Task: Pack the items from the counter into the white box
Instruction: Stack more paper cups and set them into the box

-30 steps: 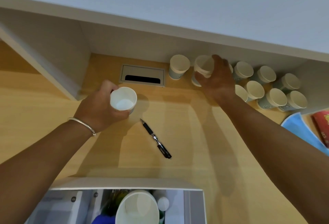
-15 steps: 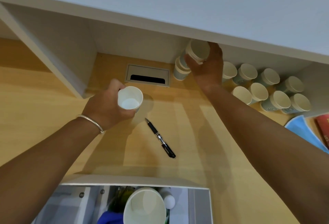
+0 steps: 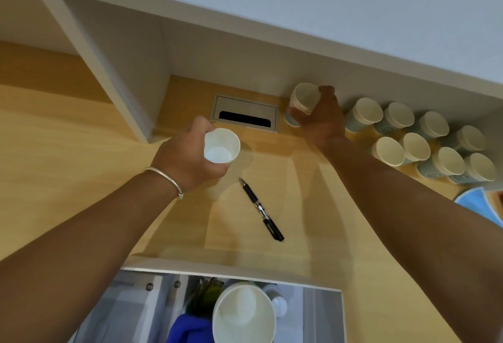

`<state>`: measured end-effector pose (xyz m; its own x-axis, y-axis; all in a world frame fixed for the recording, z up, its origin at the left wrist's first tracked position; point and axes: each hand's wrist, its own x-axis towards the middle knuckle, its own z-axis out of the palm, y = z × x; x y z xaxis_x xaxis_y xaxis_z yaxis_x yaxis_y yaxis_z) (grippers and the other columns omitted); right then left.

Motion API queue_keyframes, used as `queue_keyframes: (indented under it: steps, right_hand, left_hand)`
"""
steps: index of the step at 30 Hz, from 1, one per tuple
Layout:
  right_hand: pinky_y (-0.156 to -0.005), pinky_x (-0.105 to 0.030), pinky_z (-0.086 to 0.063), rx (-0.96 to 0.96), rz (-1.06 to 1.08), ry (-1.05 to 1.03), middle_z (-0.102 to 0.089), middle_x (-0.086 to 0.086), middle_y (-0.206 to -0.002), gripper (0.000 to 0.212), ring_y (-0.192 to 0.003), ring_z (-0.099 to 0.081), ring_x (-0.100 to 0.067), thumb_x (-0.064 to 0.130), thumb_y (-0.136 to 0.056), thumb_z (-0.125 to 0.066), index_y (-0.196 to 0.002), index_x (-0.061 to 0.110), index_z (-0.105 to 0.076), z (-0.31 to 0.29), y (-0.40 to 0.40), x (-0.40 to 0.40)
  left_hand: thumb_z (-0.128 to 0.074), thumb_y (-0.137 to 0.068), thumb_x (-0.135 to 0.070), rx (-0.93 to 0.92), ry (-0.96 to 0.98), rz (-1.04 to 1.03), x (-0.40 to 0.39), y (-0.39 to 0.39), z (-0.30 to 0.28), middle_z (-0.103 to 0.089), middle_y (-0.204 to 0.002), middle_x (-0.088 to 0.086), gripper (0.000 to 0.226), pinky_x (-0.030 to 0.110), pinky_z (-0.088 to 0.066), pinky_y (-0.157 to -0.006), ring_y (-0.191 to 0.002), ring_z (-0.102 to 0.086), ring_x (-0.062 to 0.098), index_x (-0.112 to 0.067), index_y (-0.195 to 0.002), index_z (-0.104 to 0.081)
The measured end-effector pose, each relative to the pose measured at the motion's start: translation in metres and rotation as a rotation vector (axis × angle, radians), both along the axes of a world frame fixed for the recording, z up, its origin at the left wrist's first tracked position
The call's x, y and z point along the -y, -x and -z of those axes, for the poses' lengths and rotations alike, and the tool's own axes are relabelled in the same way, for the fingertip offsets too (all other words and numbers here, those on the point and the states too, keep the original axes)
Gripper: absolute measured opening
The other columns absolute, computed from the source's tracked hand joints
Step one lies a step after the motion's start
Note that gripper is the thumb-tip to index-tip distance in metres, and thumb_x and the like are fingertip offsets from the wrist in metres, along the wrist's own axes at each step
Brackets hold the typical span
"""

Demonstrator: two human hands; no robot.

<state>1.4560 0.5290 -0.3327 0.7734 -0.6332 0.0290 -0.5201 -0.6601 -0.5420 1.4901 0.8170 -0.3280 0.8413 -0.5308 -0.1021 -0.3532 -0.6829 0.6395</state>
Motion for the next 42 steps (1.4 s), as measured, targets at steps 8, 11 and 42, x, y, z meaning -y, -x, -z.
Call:
queue_keyframes:
  steps: [8, 11, 42]
  right_hand:
    - [-0.090, -0.034, -0.045, 0.017, -0.016, -0.030, -0.053, -0.007, -0.129, 0.086, -0.115, -0.054, -0.026, 0.041, -0.070, -0.080, -0.138, 0.017, -0.032, -0.009, 0.011, -0.005]
    - [-0.093, -0.034, -0.045, 0.087, -0.027, -0.091, -0.052, -0.003, -0.130, 0.086, -0.115, -0.053, -0.022, 0.045, -0.070, -0.078, -0.139, 0.022, -0.031, -0.022, 0.036, -0.015]
    - [-0.094, -0.025, -0.041, 0.053, -0.375, -0.060, -0.044, 0.007, -0.142, 0.083, -0.123, -0.045, -0.012, 0.043, -0.076, -0.075, -0.144, 0.031, -0.030, -0.048, 0.210, -0.043]
  left_hand:
    - [-0.084, -0.065, -0.041, -0.032, -0.005, 0.021, -0.001, 0.004, -0.008, -0.058, -0.104, 0.003, 0.071, 0.040, -0.054, -0.067, -0.089, -0.058, 0.028, -0.023, -0.117, -0.039]
    - [-0.084, -0.065, -0.043, 0.005, 0.055, 0.045, 0.001, 0.008, -0.022, -0.058, -0.105, -0.004, 0.072, 0.037, -0.054, -0.065, -0.087, -0.060, 0.023, -0.028, -0.119, -0.038]
    - [-0.082, -0.056, -0.051, -0.207, 0.060, 0.374, 0.113, 0.111, -0.001, -0.063, -0.112, -0.019, 0.077, 0.039, -0.052, -0.085, -0.102, -0.059, 0.012, -0.043, -0.124, -0.047]
